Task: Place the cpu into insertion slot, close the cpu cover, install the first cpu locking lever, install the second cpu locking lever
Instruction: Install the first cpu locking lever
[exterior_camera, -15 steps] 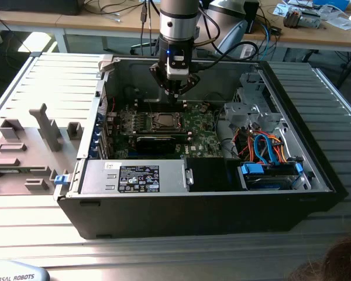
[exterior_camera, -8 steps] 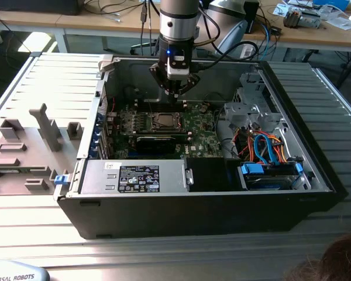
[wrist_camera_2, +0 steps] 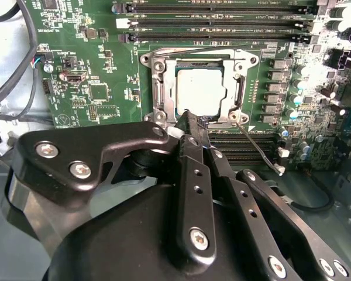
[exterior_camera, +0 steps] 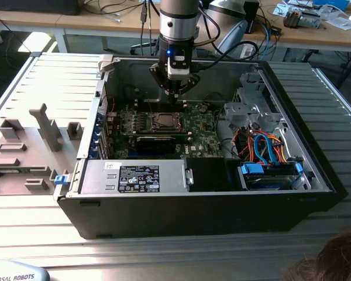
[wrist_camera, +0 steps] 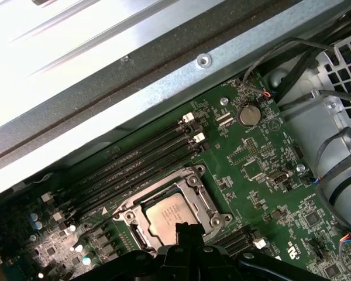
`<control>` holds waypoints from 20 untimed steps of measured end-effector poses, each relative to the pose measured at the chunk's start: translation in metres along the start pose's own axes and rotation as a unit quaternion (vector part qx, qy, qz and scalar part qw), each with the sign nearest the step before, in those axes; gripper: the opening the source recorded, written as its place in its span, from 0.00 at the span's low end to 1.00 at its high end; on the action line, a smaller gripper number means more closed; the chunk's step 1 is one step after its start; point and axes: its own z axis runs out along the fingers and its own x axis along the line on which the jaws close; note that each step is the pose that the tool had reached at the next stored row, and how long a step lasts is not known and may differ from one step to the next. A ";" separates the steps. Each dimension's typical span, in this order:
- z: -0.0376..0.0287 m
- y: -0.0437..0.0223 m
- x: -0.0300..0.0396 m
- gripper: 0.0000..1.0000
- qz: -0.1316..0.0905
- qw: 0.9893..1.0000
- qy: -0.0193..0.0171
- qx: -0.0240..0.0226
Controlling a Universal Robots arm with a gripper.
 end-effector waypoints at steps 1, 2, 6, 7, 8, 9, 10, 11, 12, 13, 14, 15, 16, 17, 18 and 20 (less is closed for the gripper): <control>0.0000 0.0000 0.0000 0.11 -0.001 1.000 0.000 0.000; 0.0000 0.0000 0.0000 0.11 -0.001 1.000 0.000 0.000; 0.0000 0.0000 0.0000 0.11 -0.003 1.000 0.000 0.000; 0.0000 0.0000 0.0000 0.11 -0.004 1.000 0.000 0.000; 0.0000 0.0000 0.0000 0.11 -0.005 1.000 0.000 0.000; 0.0000 0.0000 0.0000 0.11 -0.005 1.000 0.000 0.000; 0.0000 0.0000 0.0000 0.11 -0.005 1.000 0.000 0.000; 0.0000 0.0000 0.0000 0.11 -0.006 1.000 0.000 0.000; 0.0000 0.0000 0.0000 0.11 -0.006 1.000 0.000 0.000; 0.0000 0.0000 0.0000 0.11 -0.007 1.000 0.000 0.000; 0.0000 0.0000 0.0000 0.11 -0.008 1.000 0.000 0.000; 0.0000 0.0000 0.0000 0.11 -0.008 1.000 0.000 0.000; 0.0000 0.0000 0.0000 0.11 -0.008 1.000 0.000 0.000; 0.0000 0.0000 0.0000 0.11 -0.009 1.000 0.000 0.000; 0.0000 0.0000 0.0000 0.11 -0.009 1.000 0.000 0.000; 0.0000 0.0000 0.0000 0.11 -0.010 1.000 0.000 0.000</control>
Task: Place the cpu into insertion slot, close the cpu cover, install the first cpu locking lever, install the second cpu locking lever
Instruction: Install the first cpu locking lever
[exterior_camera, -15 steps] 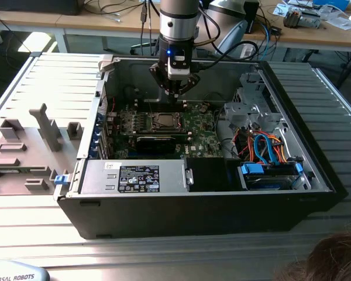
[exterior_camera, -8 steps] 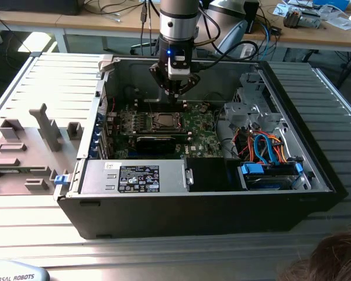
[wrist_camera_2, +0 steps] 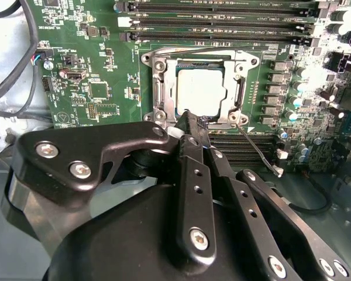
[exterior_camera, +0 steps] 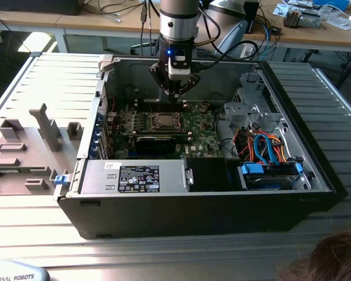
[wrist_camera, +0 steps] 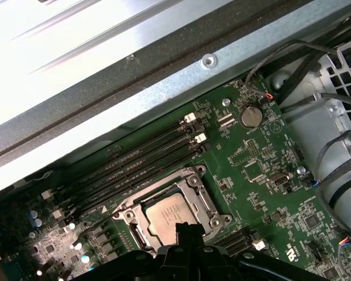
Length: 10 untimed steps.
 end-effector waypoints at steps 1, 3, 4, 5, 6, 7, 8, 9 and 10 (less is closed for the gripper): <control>0.0000 0.0000 0.0000 0.11 0.000 1.000 0.000 0.000; 0.0000 0.0000 0.0000 0.11 -0.002 1.000 0.000 0.000; 0.0000 0.0000 0.0000 0.11 -0.002 1.000 0.000 0.000; 0.0000 0.0000 0.0000 0.11 -0.002 1.000 0.000 0.000; 0.0000 0.0000 0.0000 0.11 -0.003 1.000 0.000 0.000; 0.0000 0.0000 0.0000 0.11 -0.003 1.000 0.000 0.000; 0.0000 0.0000 0.0000 0.11 -0.004 1.000 0.000 0.000; 0.0000 0.0000 0.0000 0.11 -0.005 1.000 0.000 0.000; 0.0000 0.0000 0.0000 0.11 -0.005 1.000 0.000 0.000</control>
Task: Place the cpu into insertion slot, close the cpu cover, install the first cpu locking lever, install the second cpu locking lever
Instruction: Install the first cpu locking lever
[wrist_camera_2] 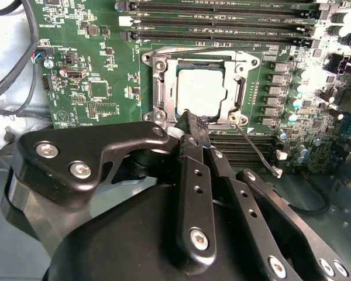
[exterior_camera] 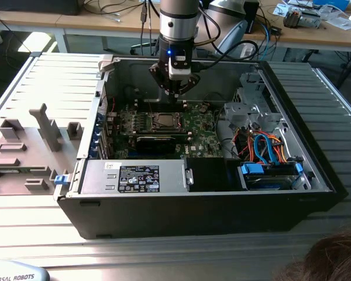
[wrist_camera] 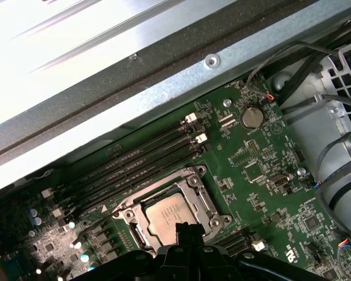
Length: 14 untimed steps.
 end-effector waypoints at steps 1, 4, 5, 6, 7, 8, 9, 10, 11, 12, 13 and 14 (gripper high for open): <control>0.0000 0.0000 0.0000 0.11 -0.001 1.000 0.000 0.000; 0.0000 0.0000 0.0000 0.11 -0.002 1.000 0.000 0.000; 0.0000 0.0000 0.0000 0.11 -0.002 1.000 0.000 0.000; 0.0000 0.0000 0.0000 0.11 -0.003 1.000 0.000 0.000; 0.0000 0.0000 0.0000 0.11 -0.004 1.000 0.000 0.000; 0.0000 0.0000 0.0000 0.11 -0.004 1.000 0.000 0.000; 0.0000 0.0000 0.0000 0.11 -0.005 1.000 0.000 0.000; 0.0000 0.0000 0.0000 0.11 -0.005 1.000 0.000 0.000; 0.0000 0.0000 0.0000 0.11 -0.006 1.000 0.000 0.000; 0.0000 0.0000 0.0000 0.11 -0.006 1.000 0.000 0.000; 0.0000 0.0000 0.0000 0.11 -0.006 1.000 0.000 0.000; 0.0000 0.0000 0.0000 0.11 -0.007 1.000 0.000 0.000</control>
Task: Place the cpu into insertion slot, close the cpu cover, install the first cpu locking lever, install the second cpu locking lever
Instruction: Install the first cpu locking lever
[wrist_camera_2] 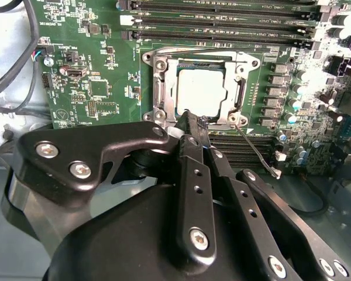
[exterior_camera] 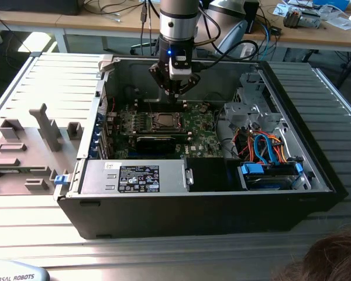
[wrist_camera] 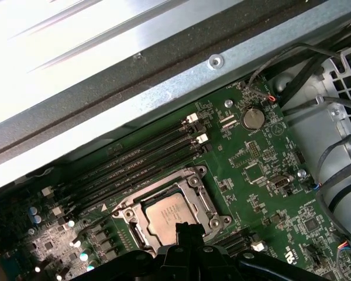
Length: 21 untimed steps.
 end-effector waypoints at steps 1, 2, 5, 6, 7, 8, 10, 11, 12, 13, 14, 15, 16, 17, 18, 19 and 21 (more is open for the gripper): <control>0.0000 0.0000 0.0000 0.11 0.000 1.000 0.000 0.000; 0.0000 0.0000 0.0000 0.11 -0.001 1.000 0.000 0.000; 0.0000 0.0000 0.0000 0.11 -0.002 1.000 0.000 0.000; 0.0000 0.0000 0.0000 0.11 -0.002 1.000 0.000 0.000; 0.0000 0.0000 0.0000 0.11 -0.003 1.000 0.000 0.000; 0.0000 0.0000 0.0000 0.11 -0.003 1.000 0.000 0.000; 0.0000 0.0000 0.0000 0.11 -0.004 1.000 0.000 0.000; 0.0000 0.0000 0.0000 0.11 -0.005 1.000 0.000 0.000; 0.0000 0.0000 0.0000 0.11 -0.006 1.000 0.000 0.000; 0.0000 0.0000 0.0000 0.11 -0.006 1.000 0.000 0.000; 0.0000 0.0000 0.0000 0.11 -0.007 1.000 0.000 0.000; 0.0000 0.0000 0.0000 0.11 -0.007 1.000 0.000 0.000; 0.0000 0.0000 0.0000 0.11 -0.008 1.000 0.000 0.000; 0.0000 0.0000 0.0000 0.11 -0.008 1.000 0.000 0.000; 0.0000 0.0000 0.0000 0.11 -0.008 1.000 0.000 0.000; 0.0000 0.0000 0.0000 0.11 -0.009 1.000 0.000 0.000; 0.0000 0.0000 0.0000 0.11 -0.010 1.000 0.000 0.000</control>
